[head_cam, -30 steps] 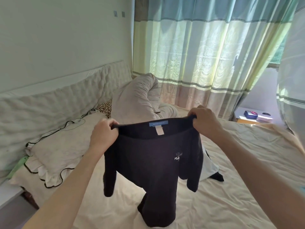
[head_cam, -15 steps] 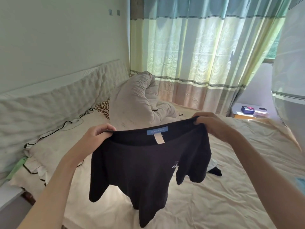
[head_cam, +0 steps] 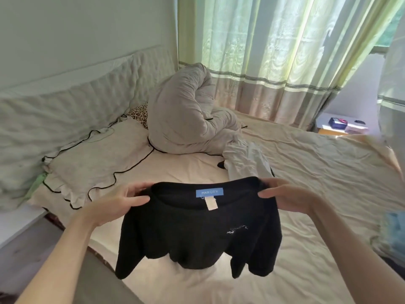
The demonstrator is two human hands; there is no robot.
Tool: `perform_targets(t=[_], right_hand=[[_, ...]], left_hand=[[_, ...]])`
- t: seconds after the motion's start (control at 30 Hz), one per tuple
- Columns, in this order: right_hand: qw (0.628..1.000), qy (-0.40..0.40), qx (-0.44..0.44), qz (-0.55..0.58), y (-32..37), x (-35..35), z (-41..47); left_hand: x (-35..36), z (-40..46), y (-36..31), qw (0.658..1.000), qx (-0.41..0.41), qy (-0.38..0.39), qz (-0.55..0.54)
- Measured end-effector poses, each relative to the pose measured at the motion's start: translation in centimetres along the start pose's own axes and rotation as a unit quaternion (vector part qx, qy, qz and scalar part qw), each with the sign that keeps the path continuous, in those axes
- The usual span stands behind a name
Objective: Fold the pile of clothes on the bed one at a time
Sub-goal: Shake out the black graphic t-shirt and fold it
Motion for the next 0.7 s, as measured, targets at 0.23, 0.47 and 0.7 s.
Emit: perform_targets(t=[0.23,0.47,0.7], right_hand=[[0.933,-0.293,-0.060,-0.203,-1.5,-0.6,-0.5],[0.885,-0.403,-0.115,-0.202,-1.5,2.3,-3.4],[0.738,-0.535,-0.275,-0.307,3.0,9.2,-10.0]], left_hand=[[2.2,-0.6,2.2,0.966,-0.034,-0.232,0.108],[3.4,-3.9,0.8,0.902,0.071,-0.392,0.166],[2.7,-11.3,-5.2,0.833,0.186,-0.480,0.203]])
Point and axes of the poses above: each hand's wrist, its own z-axis towards the middle knuckle, its own x-axis out of the palm, y = z × x, the point moved 5 cm from there along z, towards the middle knuckle, and after that the axes turned 3 degrees about z, right-handed, at the moved point
